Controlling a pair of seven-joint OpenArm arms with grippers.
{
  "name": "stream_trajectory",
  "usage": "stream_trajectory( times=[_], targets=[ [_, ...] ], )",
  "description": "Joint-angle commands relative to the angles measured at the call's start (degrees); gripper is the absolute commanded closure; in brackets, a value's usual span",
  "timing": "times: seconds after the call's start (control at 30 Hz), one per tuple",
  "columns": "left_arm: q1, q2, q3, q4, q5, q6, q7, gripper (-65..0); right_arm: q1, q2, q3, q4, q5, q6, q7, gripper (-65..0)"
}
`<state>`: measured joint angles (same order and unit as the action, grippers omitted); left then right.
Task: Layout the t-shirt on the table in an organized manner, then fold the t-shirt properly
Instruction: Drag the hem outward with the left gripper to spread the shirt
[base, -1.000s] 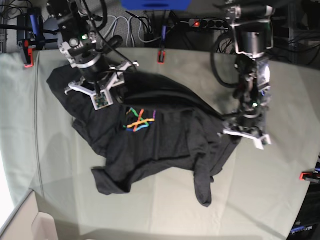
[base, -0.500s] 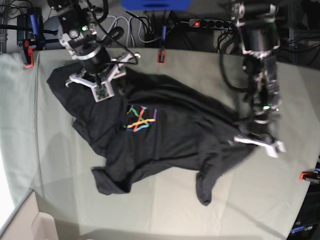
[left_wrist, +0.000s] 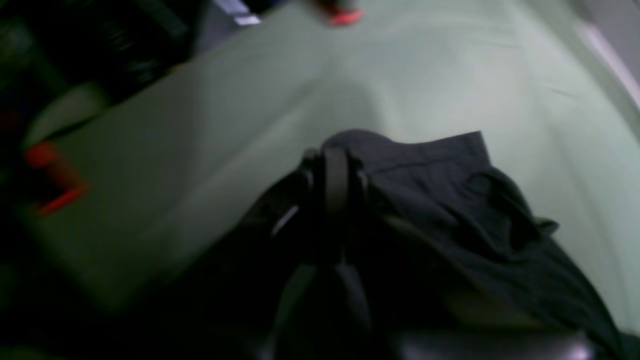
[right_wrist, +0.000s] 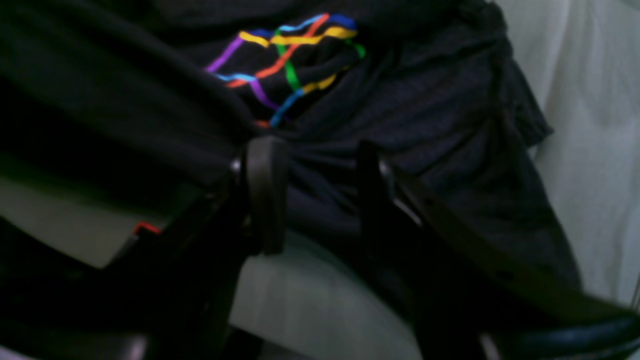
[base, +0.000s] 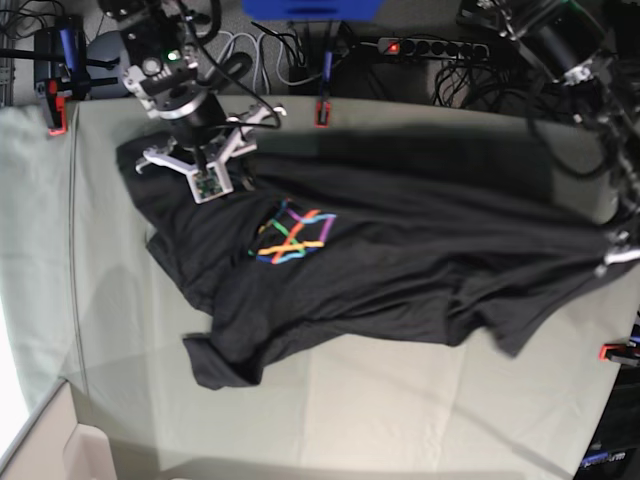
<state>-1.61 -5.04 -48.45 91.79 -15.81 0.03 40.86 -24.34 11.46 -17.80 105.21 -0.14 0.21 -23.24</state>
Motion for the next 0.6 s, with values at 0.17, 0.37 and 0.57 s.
stream_trajectory(
  times=[0.17, 0.37, 0.57],
  targets=[
    [1.3, -2.3, -6.4, 4.4, -0.9, -0.3, 3.0, -0.5, 0.1, -0.2, -0.1, 0.8, 0.0, 0.0, 1.6, -23.7],
    [1.7, -2.1, -6.4, 10.4, -0.9, -0.3, 3.5, -0.5, 0.0, -0.2, -0.1, 0.8, 0.0, 0.0, 1.6, -23.7],
    [-4.6, -2.0, 2.8, 11.2, -0.8, 0.2, 3.3, -0.4, -0.1, -0.2, -0.1, 0.7, 0.0, 0.0, 1.6, -23.7]
  ],
)
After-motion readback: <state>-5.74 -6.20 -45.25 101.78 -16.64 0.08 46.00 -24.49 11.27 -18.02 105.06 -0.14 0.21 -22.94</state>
